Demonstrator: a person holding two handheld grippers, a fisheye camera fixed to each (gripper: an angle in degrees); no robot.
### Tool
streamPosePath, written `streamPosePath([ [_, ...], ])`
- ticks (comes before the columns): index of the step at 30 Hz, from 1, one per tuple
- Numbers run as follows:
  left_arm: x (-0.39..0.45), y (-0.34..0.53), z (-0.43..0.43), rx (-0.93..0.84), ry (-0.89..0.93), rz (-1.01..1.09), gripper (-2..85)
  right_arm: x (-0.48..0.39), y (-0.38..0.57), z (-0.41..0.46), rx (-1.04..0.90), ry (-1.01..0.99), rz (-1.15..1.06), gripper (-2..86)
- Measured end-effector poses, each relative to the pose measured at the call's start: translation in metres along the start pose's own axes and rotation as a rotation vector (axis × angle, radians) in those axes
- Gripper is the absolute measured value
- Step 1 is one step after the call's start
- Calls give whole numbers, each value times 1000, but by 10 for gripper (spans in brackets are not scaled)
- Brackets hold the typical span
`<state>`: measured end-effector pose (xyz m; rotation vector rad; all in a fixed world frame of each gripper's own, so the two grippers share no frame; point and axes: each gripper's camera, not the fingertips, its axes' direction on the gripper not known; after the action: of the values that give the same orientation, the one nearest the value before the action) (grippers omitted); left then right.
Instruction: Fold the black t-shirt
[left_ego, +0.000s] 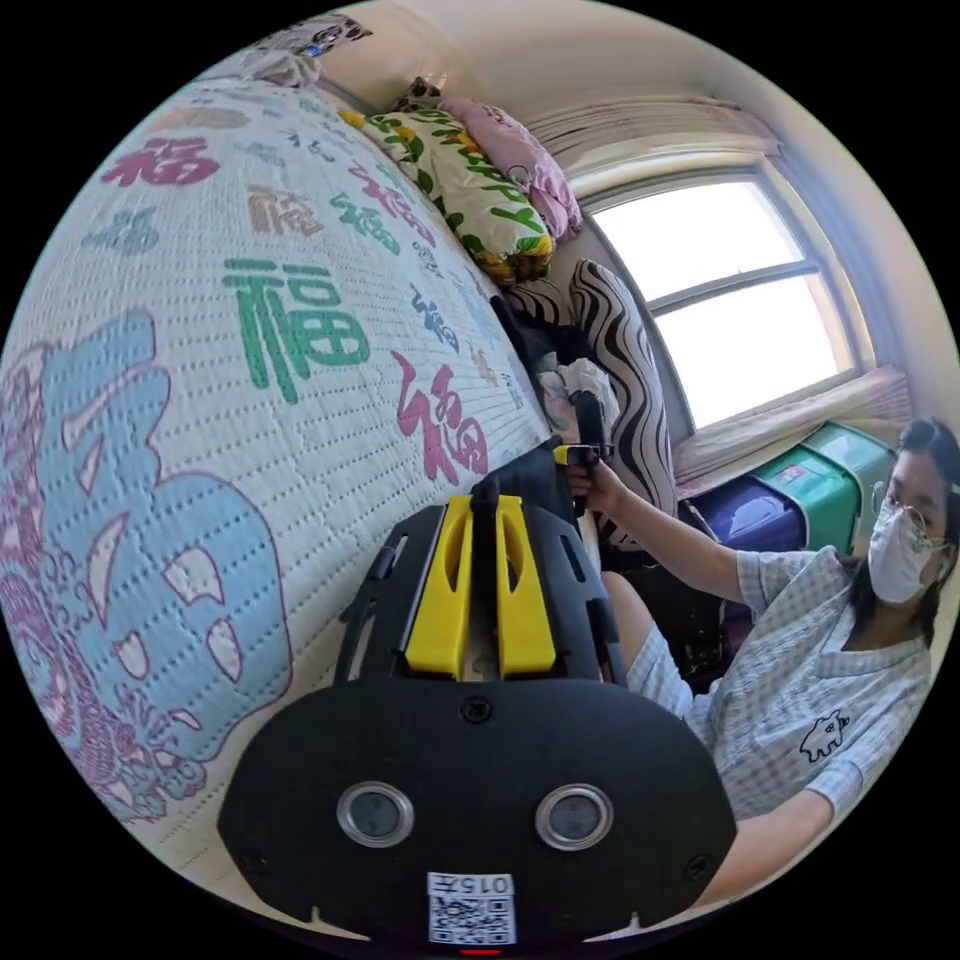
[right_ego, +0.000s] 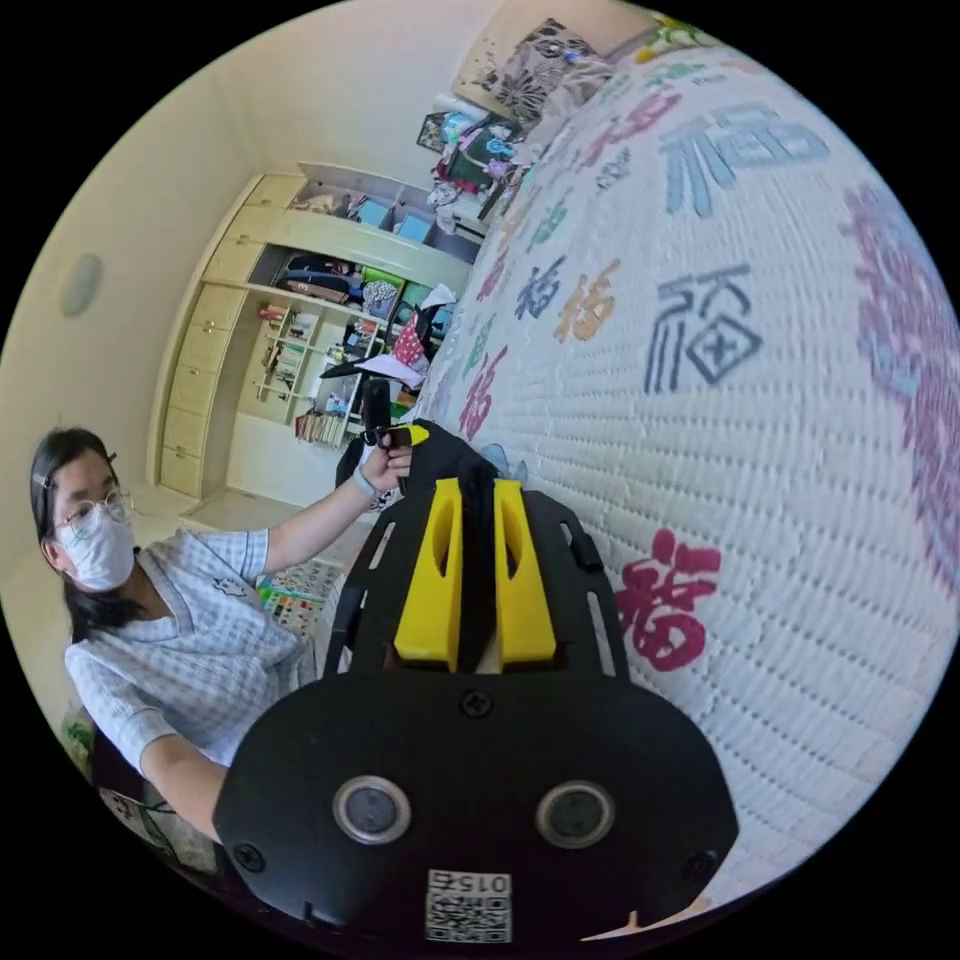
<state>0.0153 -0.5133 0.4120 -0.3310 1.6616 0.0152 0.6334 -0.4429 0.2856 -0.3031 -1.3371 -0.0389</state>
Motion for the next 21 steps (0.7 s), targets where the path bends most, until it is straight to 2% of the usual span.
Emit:
streamPosePath([
  [5,40,-27,-31,82,-94,172,18,-59,-23,-19,49,130,-189,51],
  [8,75,-28,-38,26,-182,321,18,-94,-20,-16,-6,211,-296,52],
  [13,140,39,-40,-79,-237,577,18,-153,27,5,-120,268,-473,52],
  [21,185,158,9,-300,-367,672,19,-206,121,94,-410,521,-573,48],
])
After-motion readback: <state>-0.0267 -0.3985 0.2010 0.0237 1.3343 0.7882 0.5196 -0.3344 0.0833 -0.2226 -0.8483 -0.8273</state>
